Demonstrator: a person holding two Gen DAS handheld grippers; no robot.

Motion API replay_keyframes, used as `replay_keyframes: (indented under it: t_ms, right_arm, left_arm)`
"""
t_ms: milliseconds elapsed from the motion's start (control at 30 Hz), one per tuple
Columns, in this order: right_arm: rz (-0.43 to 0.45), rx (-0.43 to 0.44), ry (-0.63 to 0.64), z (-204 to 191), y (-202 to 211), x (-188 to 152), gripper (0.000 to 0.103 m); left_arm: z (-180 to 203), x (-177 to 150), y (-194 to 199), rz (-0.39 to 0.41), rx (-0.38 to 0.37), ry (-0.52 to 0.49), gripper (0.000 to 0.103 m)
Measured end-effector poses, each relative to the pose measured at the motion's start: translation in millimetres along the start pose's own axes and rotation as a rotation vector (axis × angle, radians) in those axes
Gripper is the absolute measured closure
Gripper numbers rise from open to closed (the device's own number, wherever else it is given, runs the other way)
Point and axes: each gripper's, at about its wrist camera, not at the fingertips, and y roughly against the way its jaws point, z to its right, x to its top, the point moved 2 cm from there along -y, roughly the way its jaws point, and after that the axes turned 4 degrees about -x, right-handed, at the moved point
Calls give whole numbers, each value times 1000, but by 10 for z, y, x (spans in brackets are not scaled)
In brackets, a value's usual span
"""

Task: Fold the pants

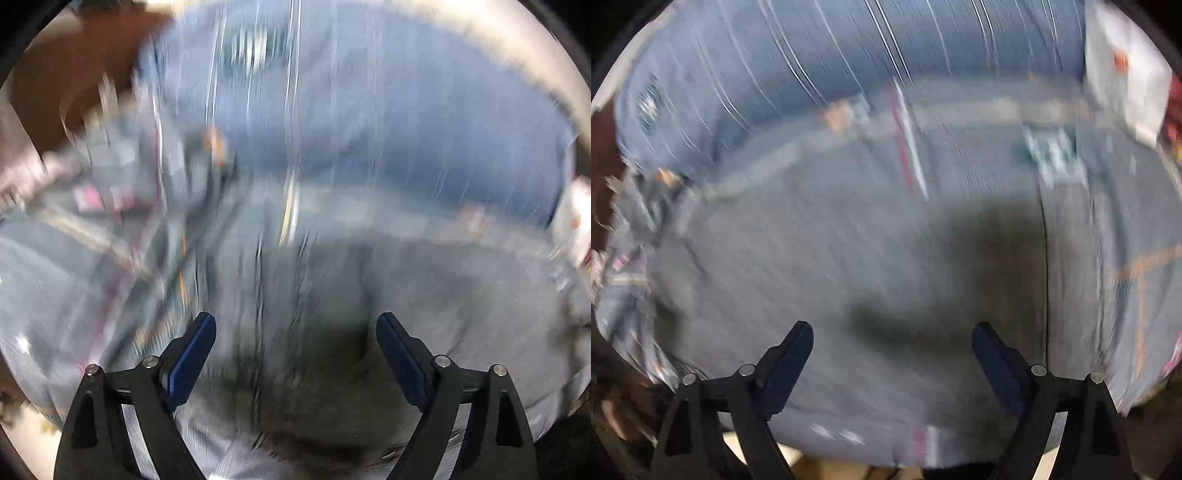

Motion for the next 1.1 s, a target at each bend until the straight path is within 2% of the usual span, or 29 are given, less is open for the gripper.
replay_keyframes:
  t_ms: [33,67,100,200,300,333,400,467,500,533,567,600,733,800,867,1000,1100]
  right_arm:
    - [42,19,35,-176,127,160,13]
    - [71,49,77,-356,201,292,13]
    - [94,86,132,-593,233,457,13]
    - [91,138,257,-1209,85,784,14]
    - [1,171,355,-1848,-432,1139,34]
    - [-35,179,377,-2009,-567,1127,40]
    - [-106,154,442,-2256,-941,1179,44]
    - [-160,127,462,-2345,-1174,1177,45]
    - [-187,126,473,-2380,-1265,1159,55]
    - [-207,126,490,-2417,-1323,1128,70]
    - [-219,132,513,-2461,-1341,1091,79]
    - [-194,102,559,-2516,-1304,1046,100]
    - [-70,32,639,-2602,-1079,985,100]
    - [-48,8,634,-2586,-1142,959,101]
    - [-21,-101,660,-2560,-1331,882,101]
    - [58,-46,569,-2416,-1104,893,100]
    - [170,-20,485,-2284,-676,793,99]
  left_arm:
    - [-59,-138,-271,-132,-6,26,14]
    - [-122,-250,-323,-136,-33,59,14]
    - [-141,-299,-249,-63,-40,62,13]
    - [-110,-344,-190,-35,-29,29,12]
    - [-115,-375,-191,-10,-32,32,11]
    - [-122,-374,-197,-5,-30,28,10]
    - [-112,-383,-202,2,-33,26,10]
    - [-127,-386,-207,4,-43,26,10]
    - [-135,-391,-206,5,-45,26,10]
    - [-111,-395,-220,5,-46,25,10]
    - [-119,-420,-246,6,-48,25,10]
    - [-124,-426,-250,6,-48,25,10]
    - [-132,-414,-262,5,-51,29,10]
    - [-127,-405,-261,5,-50,29,10]
    - [-131,-403,-271,6,-50,27,10]
    - [-128,-416,-259,11,-52,29,10]
    - [-155,-401,-207,13,-78,58,10]
